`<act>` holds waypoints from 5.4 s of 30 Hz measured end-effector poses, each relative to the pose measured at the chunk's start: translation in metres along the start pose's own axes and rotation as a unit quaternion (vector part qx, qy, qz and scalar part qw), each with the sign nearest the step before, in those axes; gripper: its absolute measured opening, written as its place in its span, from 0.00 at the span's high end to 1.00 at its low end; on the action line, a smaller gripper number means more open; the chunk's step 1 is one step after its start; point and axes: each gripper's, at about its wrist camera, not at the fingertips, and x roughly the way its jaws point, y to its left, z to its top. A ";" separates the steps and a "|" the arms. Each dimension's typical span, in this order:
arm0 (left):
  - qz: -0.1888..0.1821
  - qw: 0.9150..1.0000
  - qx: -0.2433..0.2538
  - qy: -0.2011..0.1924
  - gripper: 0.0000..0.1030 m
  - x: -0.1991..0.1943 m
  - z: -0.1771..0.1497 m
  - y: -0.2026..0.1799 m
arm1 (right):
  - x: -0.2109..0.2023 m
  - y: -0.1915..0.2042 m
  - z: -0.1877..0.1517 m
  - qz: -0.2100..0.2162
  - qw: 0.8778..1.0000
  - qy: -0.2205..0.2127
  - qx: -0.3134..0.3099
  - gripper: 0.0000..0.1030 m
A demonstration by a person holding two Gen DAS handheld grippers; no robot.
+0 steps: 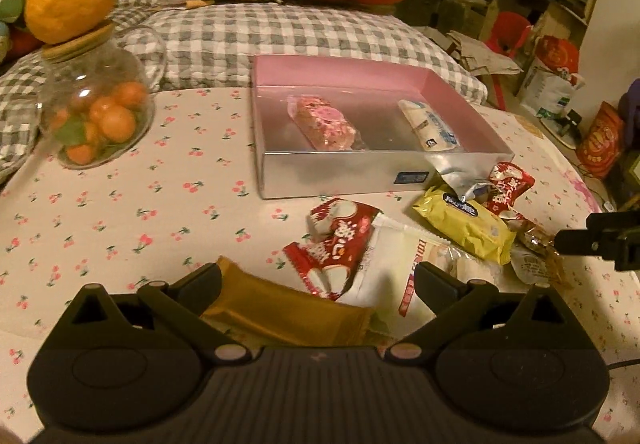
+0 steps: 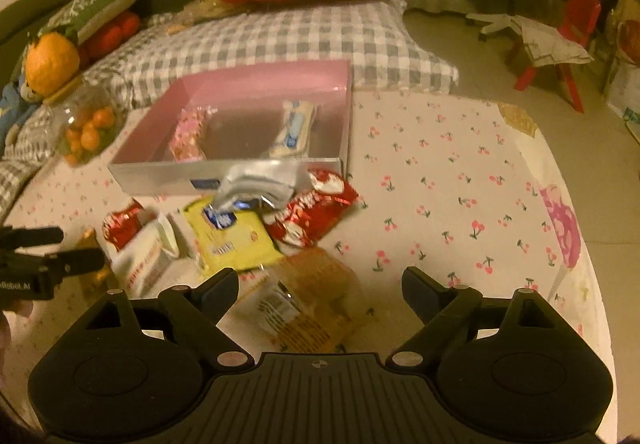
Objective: Organize snacks
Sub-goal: 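Move both tools back toward the remaining snacks, then grasp the red-and-white candy pack with the left tool while the right tool grasps the waffle cake pack, then carry both held packs over the pink box, then open the left tool to drop the candy pack while the right tool releases the waffle pack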
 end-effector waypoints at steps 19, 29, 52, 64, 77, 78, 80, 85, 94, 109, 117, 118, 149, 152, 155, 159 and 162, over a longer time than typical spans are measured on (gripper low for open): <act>-0.017 1.000 -0.018 0.008 0.44 0.029 0.009 0.001 | 0.028 -0.003 -0.007 -0.008 0.999 0.038 -0.007 0.12; -0.020 0.999 -0.035 0.013 0.60 0.027 0.011 0.006 | 0.032 0.001 -0.008 -0.005 0.999 0.043 -0.010 0.12; -0.028 0.996 -0.076 0.031 0.72 0.022 0.015 0.011 | 0.048 -0.011 0.005 0.011 0.998 0.042 0.047 0.15; -0.030 0.996 -0.076 0.031 0.72 0.020 0.017 0.010 | 0.048 -0.006 0.007 0.026 0.998 0.040 0.040 0.42; -0.036 0.996 -0.081 0.024 0.72 0.011 0.022 0.012 | 0.039 -0.012 0.012 0.036 0.997 0.038 0.061 0.49; -0.037 0.996 -0.082 0.022 0.72 0.010 0.023 0.012 | 0.038 -0.012 0.013 0.038 0.997 0.038 0.063 0.49; -0.040 0.995 -0.085 0.021 0.73 0.009 0.023 0.012 | 0.036 -0.012 0.014 0.041 0.996 0.036 0.064 0.49; -0.043 0.995 -0.086 0.018 0.73 0.006 0.026 0.010 | 0.030 -0.010 0.017 0.048 0.996 0.034 0.068 0.49; -0.052 0.994 -0.096 0.007 0.73 -0.003 0.033 0.006 | 0.019 -0.012 0.028 0.077 0.991 0.025 0.105 0.49; -0.075 0.991 -0.113 0.000 0.73 -0.001 0.064 -0.005 | 0.016 -0.002 0.067 0.114 0.983 -0.005 0.147 0.49; -0.076 0.992 -0.105 -0.005 0.73 0.022 0.097 -0.023 | 0.038 -0.001 0.095 0.118 0.980 -0.010 0.160 0.49; -0.076 0.992 -0.105 -0.006 0.73 0.026 0.099 -0.024 | 0.042 -0.002 0.098 0.120 0.979 -0.009 0.164 0.49; -0.033 0.991 -0.125 0.032 0.70 0.116 0.119 -0.026 | 0.136 -0.006 0.149 0.103 0.971 0.021 0.215 0.48; -0.034 0.992 -0.123 0.022 0.67 0.114 0.119 -0.026 | 0.139 -0.006 0.152 0.098 0.972 0.020 0.212 0.48; -0.035 0.993 -0.113 0.019 0.62 0.112 0.120 -0.026 | 0.142 -0.005 0.154 0.095 0.973 0.018 0.209 0.48; -0.031 0.995 -0.098 0.013 0.58 0.105 0.119 -0.027 | 0.142 -0.005 0.155 0.092 0.974 0.015 0.206 0.46; -0.027 0.996 -0.089 0.009 0.50 0.099 0.119 -0.027 | 0.140 -0.005 0.155 0.087 0.974 0.013 0.208 0.45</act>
